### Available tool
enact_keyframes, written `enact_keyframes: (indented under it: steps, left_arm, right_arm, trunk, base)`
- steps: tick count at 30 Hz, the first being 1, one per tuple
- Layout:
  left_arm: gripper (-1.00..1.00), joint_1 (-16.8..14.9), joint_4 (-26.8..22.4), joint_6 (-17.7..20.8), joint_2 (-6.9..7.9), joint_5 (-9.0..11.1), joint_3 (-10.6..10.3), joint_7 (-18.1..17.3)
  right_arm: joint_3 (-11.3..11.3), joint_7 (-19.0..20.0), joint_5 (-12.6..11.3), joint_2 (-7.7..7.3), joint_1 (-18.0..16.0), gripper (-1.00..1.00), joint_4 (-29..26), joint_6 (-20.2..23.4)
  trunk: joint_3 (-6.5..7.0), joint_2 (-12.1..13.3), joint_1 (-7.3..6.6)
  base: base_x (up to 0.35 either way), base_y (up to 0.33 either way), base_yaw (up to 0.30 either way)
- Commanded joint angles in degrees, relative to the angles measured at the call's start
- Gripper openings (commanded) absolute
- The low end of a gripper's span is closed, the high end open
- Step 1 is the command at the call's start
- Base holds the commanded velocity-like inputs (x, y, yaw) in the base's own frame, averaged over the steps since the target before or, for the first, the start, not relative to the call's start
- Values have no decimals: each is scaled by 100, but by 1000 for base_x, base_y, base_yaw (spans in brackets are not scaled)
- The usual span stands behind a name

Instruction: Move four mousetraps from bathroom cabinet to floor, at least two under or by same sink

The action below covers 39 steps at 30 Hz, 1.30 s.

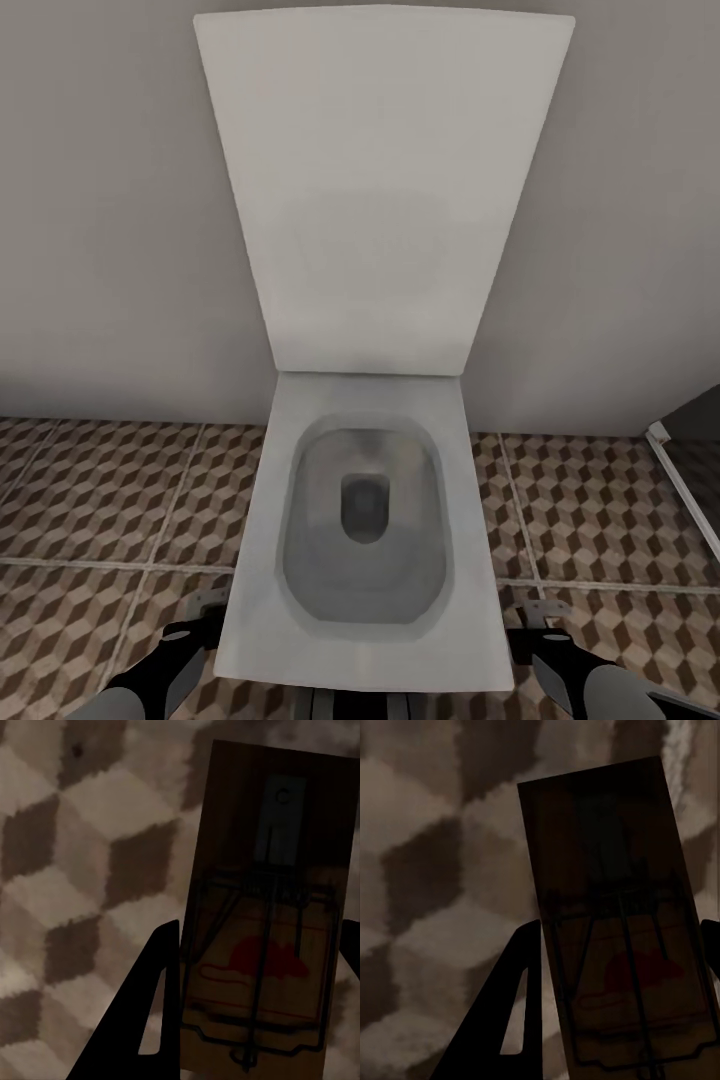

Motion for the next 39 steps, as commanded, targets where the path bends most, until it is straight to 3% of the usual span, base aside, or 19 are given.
enact_keyframes:
  steps: [1, 10, 19, 36, 39]
  left_arm:
    - [-100, 0, -11, 28, 2, 43, -55, 57]
    - [-100, 0, -11, 28, -5, 43, -59, 57]
    - [-100, 0, -11, 28, 10, 43, -55, 58]
    - [-100, 0, -11, 28, 115, 52, -13, 66]
    - [-100, 0, -11, 28, 117, 52, -18, 66]
  right_arm:
    - [-37, -16, 47, 1, -7, -100, 14, 0]
    - [-32, -16, 40, 16, -7, -100, 13, -1]
    - [-25, -16, 40, 18, -7, -100, 13, -1]
    - [-32, -16, 40, 15, -5, -100, 13, -1]
    - [-31, -16, 40, 18, -6, -100, 13, -1]
  trunk:
    - [-3, -1, -1]
    - [-3, -1, -1]
    - [-203, -13, 22]
    - [-203, -13, 22]
    - [-269, -17, 30]
  base:
    - [0, 0, 0]
    - [0, 0, 0]
    - [0, 0, 0]
    - [0, 0, 0]
    - [0, 0, 0]
